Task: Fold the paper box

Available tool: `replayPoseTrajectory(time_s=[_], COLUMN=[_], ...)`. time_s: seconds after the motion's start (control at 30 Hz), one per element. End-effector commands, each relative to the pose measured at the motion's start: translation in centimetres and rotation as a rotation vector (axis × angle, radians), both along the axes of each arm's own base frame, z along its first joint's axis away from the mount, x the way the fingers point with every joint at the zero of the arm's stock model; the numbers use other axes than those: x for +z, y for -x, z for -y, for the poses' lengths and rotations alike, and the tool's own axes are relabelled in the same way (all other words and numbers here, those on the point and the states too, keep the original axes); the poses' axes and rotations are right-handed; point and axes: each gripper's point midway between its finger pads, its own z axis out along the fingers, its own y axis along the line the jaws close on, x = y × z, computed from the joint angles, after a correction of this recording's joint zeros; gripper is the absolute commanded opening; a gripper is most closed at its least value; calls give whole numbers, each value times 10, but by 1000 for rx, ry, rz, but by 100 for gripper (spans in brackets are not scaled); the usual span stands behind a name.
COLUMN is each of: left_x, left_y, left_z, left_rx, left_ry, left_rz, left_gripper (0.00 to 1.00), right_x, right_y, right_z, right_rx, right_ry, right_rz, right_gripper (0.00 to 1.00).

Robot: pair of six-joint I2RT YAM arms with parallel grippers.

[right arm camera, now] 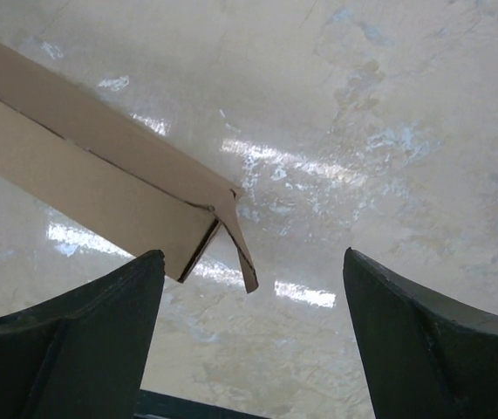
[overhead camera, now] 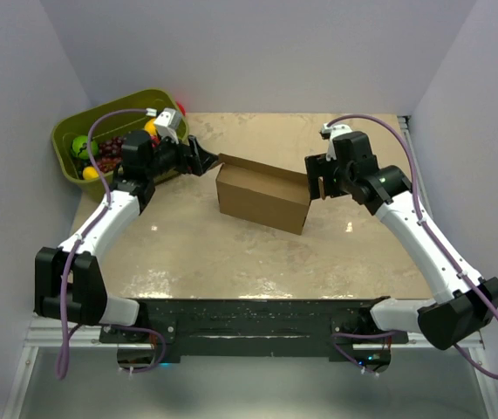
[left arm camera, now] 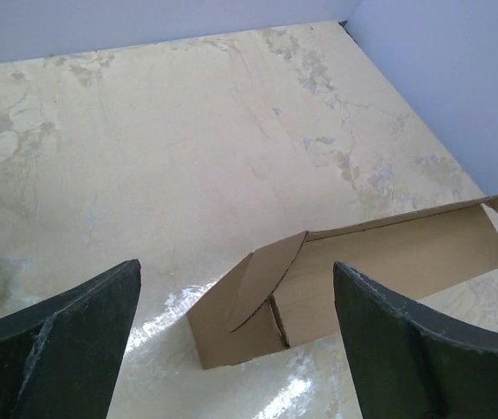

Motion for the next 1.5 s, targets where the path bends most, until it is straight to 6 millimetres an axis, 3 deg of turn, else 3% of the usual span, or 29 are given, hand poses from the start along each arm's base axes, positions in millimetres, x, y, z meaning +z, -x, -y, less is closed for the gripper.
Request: replayPoseTrajectory(time_s=[0.0, 0.2, 0.47, 0.57, 0.67, 0.7, 0.73, 0.97, 1.1, 1.47], left_x=[5, 8, 0, -5, -5, -5, -1, 0, 0, -3], left_y=[1, 0, 6, 6, 7, 7, 7, 13, 18, 30], left_z=[6, 10, 17, 21, 24, 23, 24, 29, 35, 44], left_rx=[-115, -166, -219, -227, -228, -223, -219, -231, -247, -225], left_ry=[-74, -104, -116, -111, -103, -102, -102, -82, -76, -39], left_rz=[34, 54, 46, 32, 33, 33, 50, 49, 48, 2], left_gripper=[93, 84, 83, 75, 61, 51, 47, 16, 0, 0], right_x=[0, -3, -16, -19, -20, -19, -17, -10, -8, 1], right_y=[7, 8, 7, 7, 7, 7, 7, 6, 3, -16], right_z=[-6, -5, -2, -2, -4, -4, -4, -6, -10, -23], right_rx=[-4, -10, -23, -28, -25, -26, -26, -23, -24, -77], right_ry=[-61, -51, -28, -25, -32, -34, -38, -51, -75, -188], right_rz=[-7, -25, -51, -58, -62, -59, -53, -40, -29, 50], right_gripper=[78, 62, 49, 43, 34, 29, 18, 3, 0, 0])
